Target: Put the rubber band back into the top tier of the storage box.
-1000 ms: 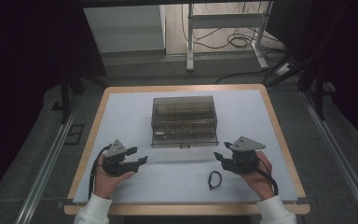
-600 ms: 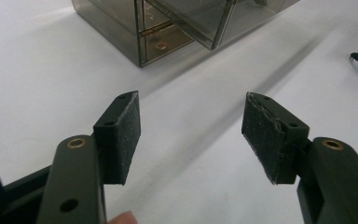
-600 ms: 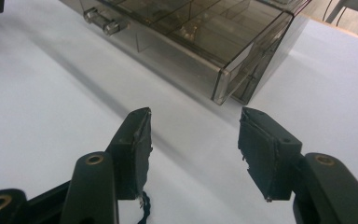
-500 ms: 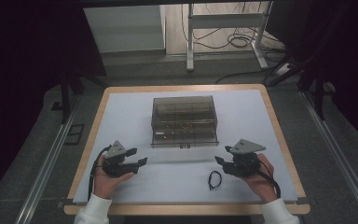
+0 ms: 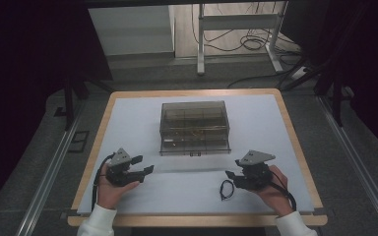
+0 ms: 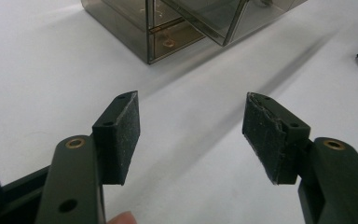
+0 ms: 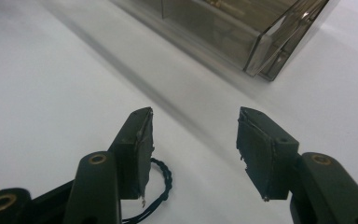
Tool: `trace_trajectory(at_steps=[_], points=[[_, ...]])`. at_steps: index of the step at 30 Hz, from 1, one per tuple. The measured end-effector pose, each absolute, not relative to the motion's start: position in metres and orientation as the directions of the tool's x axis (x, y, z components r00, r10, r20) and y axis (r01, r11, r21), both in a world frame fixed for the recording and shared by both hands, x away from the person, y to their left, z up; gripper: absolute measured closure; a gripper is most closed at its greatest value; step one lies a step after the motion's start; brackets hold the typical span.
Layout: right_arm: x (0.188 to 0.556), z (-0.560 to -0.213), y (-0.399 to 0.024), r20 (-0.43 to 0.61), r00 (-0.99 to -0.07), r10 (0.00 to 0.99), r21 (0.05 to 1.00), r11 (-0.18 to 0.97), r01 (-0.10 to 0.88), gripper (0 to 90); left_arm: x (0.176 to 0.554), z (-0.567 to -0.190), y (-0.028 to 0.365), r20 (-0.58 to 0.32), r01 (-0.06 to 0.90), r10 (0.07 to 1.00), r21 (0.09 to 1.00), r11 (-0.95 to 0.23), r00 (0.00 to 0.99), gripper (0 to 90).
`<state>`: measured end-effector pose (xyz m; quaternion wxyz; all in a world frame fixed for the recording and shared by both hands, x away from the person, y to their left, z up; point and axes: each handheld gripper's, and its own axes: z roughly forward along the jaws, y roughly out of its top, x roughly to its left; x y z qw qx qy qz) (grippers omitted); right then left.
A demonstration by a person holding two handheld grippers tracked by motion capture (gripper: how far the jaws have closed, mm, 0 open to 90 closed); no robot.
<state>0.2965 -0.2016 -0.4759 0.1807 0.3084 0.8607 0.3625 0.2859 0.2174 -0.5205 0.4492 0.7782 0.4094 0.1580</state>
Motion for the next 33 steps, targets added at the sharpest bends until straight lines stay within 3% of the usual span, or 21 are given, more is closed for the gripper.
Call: trace_trajectory(at_steps=[22, 33], points=[[0.295, -0.494, -0.193, -0.054, -0.781, 0.623, 0.593, 0.649, 0.476, 53.5, 0.288, -0.523, 0.219, -0.121, 0.503, 0.782, 0.823, -0.265, 0.611, 36.7], [0.292, -0.497, -0.189, -0.051, -0.753, 0.656, 0.529, 0.657, 0.537, 54.9, 0.288, -0.523, 0.22, -0.121, 0.501, 0.783, 0.824, -0.263, 0.61, 36.6]])
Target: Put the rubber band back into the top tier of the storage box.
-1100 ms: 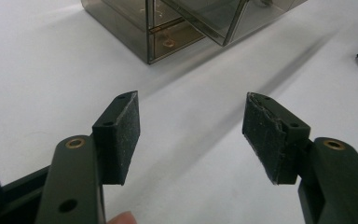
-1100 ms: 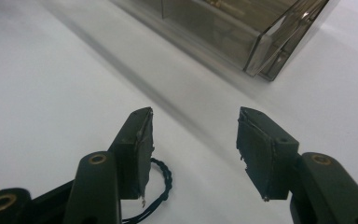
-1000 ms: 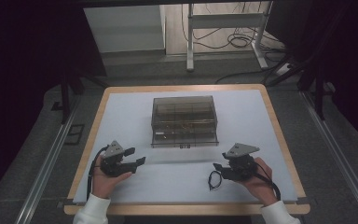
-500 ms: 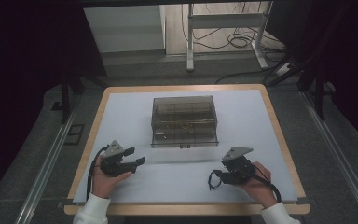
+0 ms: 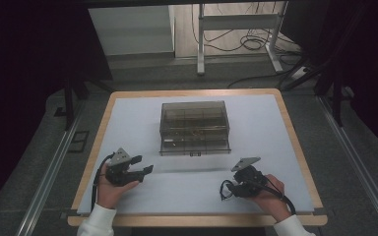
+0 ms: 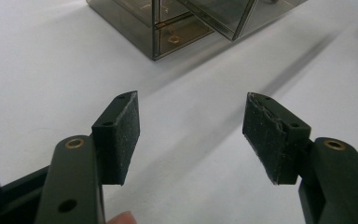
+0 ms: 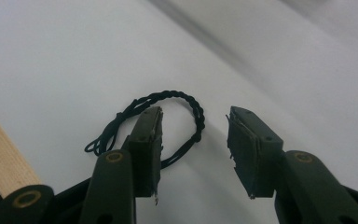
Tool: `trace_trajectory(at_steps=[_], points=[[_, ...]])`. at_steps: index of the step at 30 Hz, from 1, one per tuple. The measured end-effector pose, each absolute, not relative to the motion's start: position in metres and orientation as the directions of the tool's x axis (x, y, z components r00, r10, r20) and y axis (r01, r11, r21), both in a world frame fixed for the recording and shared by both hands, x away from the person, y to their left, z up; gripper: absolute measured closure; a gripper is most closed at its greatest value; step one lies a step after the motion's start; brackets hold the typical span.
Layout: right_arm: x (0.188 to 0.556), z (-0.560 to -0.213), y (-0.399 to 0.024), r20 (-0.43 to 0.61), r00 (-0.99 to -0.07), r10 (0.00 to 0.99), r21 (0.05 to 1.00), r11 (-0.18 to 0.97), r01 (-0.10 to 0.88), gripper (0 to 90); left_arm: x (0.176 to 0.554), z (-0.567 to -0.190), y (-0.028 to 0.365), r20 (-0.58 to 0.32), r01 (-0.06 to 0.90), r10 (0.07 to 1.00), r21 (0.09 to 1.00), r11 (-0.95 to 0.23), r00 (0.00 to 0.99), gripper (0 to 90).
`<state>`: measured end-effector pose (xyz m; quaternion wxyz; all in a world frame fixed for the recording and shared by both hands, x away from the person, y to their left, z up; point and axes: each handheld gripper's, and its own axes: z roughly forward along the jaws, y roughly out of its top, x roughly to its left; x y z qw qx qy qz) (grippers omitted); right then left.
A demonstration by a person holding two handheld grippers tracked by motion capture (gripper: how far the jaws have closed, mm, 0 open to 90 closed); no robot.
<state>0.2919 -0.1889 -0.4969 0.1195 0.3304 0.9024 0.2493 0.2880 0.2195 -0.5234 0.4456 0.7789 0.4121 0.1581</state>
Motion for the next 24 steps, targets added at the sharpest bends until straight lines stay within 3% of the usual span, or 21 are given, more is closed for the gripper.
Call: trace_trajectory(at_steps=[14, 24], points=[[0.302, -0.502, -0.177, -0.086, -0.767, 0.635, 0.464, 0.707, 0.534, 65.1, 0.288, -0.523, 0.223, -0.123, 0.5, 0.786, 0.827, -0.256, 0.606, 36.6], [0.302, -0.503, -0.179, -0.017, -0.751, 0.66, 0.436, 0.681, 0.589, 84.9, 0.288, -0.523, 0.222, -0.121, 0.5, 0.785, 0.827, -0.259, 0.607, 36.6]])
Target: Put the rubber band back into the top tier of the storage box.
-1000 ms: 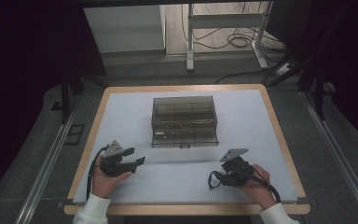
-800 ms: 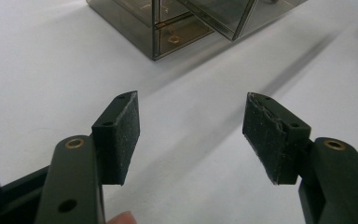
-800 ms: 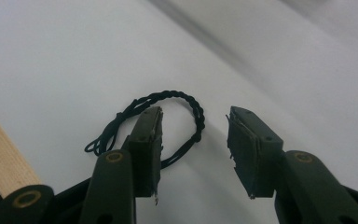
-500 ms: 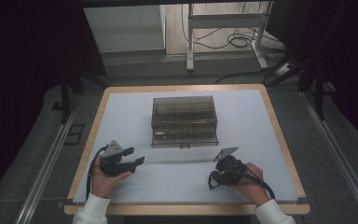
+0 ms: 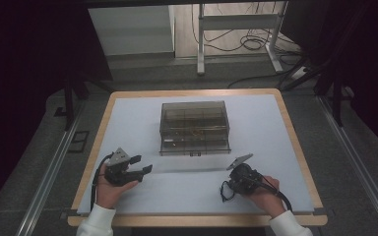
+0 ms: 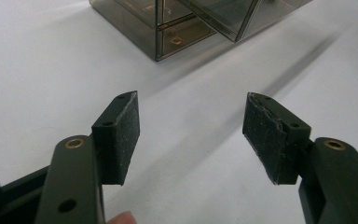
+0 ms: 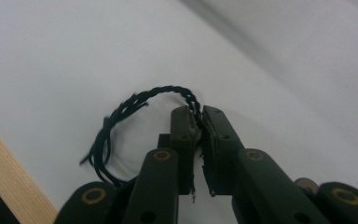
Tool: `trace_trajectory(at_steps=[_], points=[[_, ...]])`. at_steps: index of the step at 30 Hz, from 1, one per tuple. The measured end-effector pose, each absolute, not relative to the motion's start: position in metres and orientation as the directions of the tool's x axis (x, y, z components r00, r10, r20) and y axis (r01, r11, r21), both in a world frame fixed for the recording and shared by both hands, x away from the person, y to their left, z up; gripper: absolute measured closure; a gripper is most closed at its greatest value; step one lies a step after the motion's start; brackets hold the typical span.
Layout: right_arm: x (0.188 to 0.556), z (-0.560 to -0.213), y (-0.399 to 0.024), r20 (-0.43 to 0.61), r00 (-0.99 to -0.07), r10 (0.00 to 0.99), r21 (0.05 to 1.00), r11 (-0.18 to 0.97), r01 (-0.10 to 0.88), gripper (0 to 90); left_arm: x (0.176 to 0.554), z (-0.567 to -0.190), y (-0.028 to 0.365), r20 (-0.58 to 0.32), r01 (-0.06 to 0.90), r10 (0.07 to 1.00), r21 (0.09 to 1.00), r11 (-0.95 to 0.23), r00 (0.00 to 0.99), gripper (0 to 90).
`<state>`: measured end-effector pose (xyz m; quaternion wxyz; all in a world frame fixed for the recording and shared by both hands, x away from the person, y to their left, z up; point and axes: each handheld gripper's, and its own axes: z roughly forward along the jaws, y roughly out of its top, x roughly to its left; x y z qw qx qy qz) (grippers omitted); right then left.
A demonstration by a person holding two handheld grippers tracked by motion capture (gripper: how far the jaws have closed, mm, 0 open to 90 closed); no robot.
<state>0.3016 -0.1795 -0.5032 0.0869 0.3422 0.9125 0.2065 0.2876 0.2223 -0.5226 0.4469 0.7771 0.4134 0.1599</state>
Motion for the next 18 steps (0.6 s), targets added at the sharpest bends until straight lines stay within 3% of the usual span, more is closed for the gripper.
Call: trace_trajectory(at_steps=[7, 18], points=[[0.302, -0.502, -0.179, -0.027, -0.756, 0.654, 0.433, 0.689, 0.581, 86.6, 0.288, -0.523, 0.223, -0.123, 0.5, 0.787, 0.828, -0.255, 0.605, 36.6], [0.301, -0.48, -0.183, -0.025, -0.76, 0.649, 0.515, 0.66, 0.547, 86.6, 0.288, -0.523, 0.224, -0.126, 0.503, 0.787, 0.826, -0.254, 0.604, 36.6]])
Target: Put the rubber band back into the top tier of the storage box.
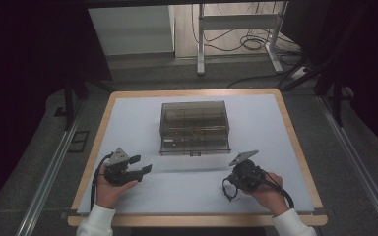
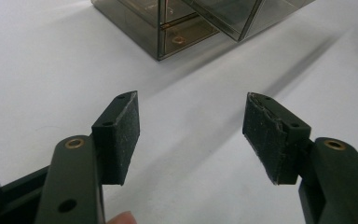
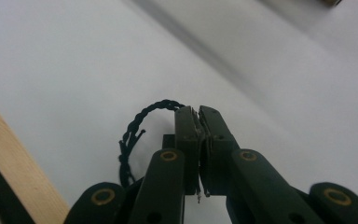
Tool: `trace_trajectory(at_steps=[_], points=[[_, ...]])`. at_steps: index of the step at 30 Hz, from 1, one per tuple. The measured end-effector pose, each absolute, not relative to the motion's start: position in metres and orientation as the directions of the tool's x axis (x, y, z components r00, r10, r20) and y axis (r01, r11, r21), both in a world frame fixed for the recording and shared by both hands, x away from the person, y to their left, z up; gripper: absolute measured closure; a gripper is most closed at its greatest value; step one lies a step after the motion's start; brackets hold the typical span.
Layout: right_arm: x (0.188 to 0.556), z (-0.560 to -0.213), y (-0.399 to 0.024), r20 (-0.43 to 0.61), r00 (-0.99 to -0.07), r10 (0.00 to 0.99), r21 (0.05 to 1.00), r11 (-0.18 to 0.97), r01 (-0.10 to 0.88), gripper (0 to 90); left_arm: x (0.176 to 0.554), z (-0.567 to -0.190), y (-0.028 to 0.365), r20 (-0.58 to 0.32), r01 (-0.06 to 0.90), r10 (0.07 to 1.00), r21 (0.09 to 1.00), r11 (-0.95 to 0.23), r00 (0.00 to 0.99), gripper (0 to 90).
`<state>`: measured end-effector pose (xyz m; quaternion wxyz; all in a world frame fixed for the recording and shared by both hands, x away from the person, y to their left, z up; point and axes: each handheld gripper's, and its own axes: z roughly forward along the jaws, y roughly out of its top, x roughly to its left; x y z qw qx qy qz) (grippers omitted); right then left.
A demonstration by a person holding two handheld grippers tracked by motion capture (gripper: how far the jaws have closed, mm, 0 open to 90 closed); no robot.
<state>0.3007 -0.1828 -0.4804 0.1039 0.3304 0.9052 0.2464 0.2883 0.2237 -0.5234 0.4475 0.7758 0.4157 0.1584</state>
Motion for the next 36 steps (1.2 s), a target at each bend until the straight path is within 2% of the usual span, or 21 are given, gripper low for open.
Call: trace_trajectory(at_steps=[9, 36], points=[[0.302, -0.463, -0.179, -0.026, -0.773, 0.634, 0.579, 0.64, 0.506, 86.6, 0.288, -0.524, 0.224, -0.128, 0.504, 0.787, 0.826, -0.252, 0.604, 36.6], [0.311, -0.433, -0.162, -0.027, -0.786, 0.618, 0.657, 0.603, 0.452, 86.7, 0.289, -0.525, 0.225, -0.131, 0.509, 0.787, 0.823, -0.252, 0.602, 36.6]])
